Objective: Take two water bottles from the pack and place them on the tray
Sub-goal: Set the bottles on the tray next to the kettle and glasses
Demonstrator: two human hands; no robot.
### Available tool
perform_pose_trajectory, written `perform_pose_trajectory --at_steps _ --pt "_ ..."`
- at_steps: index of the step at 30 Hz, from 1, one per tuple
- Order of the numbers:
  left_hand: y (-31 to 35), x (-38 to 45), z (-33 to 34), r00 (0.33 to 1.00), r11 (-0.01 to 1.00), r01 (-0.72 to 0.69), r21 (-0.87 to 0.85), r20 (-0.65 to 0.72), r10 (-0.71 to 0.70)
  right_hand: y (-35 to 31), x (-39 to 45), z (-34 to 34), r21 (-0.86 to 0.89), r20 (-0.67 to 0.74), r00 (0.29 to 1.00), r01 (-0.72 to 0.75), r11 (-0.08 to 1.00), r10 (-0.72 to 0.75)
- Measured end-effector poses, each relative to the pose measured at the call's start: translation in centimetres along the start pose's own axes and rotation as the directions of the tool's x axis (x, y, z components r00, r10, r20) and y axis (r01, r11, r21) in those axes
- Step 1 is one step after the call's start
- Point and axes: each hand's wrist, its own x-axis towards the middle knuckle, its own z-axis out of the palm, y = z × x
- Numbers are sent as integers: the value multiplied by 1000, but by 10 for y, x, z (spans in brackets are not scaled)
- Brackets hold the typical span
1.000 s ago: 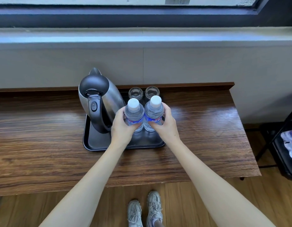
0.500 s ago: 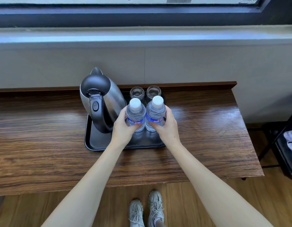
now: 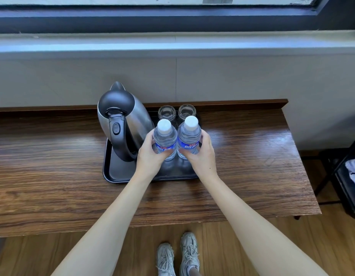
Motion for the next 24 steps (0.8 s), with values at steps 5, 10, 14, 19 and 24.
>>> perform_pose_trajectory --at_steps 5,10,14,19,24 --pt "-2 2 -4 1000 998 -3 64 26 1 7 2 -3 -43 46 998 -32 999 34" --pt "0 -4 7 994 993 13 121 -111 1 9 2 -2 -37 38 998 -39 999 41" --pt "-2 -3 7 997 996 18 87 -81 -11 9 3 -2 -43 42 998 -41 998 43" --pt "-3 0 4 999 998 32 56 -35 -30 9 5 -4 -42 73 996 -42 998 45" --pt "-1 2 2 999 997 49 52 -14 -48 7 7 -7 -54 124 991 -40 998 46"
